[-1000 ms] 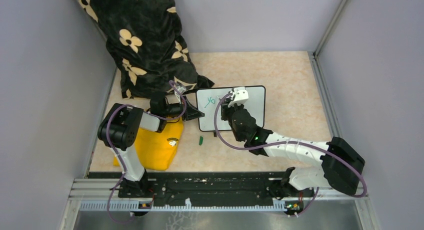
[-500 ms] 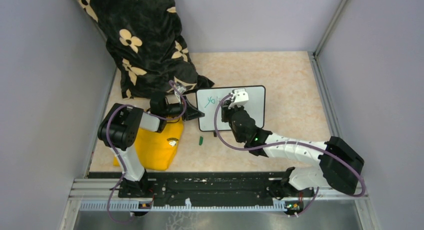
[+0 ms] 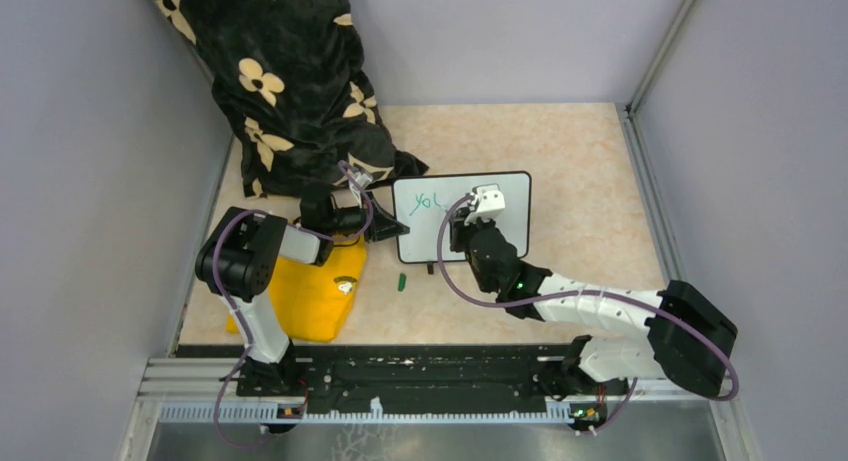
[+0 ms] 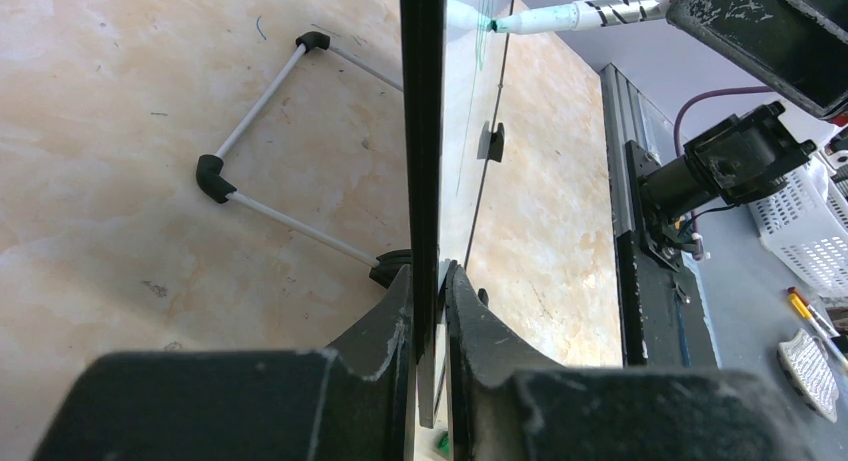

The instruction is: Write a sentence on the whiteboard

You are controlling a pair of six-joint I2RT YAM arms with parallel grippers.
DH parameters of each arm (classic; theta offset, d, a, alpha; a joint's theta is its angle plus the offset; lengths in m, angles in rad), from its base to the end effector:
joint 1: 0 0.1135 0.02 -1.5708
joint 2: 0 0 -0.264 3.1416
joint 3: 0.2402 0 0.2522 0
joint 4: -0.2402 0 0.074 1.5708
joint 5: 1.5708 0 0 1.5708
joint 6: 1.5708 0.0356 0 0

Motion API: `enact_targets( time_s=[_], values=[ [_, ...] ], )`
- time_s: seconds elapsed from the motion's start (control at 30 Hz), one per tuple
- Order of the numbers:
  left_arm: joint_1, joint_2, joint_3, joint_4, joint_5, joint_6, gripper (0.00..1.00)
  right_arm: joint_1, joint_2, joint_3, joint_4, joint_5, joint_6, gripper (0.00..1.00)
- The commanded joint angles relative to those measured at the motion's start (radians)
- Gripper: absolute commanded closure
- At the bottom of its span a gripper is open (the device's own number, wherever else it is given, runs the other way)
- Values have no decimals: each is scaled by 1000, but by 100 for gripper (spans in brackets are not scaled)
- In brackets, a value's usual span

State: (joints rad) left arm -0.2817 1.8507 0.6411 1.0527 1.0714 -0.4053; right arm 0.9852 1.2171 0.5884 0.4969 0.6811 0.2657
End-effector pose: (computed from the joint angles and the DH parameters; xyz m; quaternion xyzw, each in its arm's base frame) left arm 0.3040 -0.1205 0.1450 0.2905 0.6731 -0.5535 0.3952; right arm 0.1639 0.2066 0.2523 -0.0435 0.7410 0.1600 0.6507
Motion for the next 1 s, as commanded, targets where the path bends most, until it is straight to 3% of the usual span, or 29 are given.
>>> enact_targets(
  time_s=[0.0,0.97],
  values=[
    [-13,5,3,-50,-45,61,100,-12,-45,-17,-15,51,-3,100],
    [-24,6,7,-82,-45,88,100,-60,7,83,45,14,-90,100]
  ],
)
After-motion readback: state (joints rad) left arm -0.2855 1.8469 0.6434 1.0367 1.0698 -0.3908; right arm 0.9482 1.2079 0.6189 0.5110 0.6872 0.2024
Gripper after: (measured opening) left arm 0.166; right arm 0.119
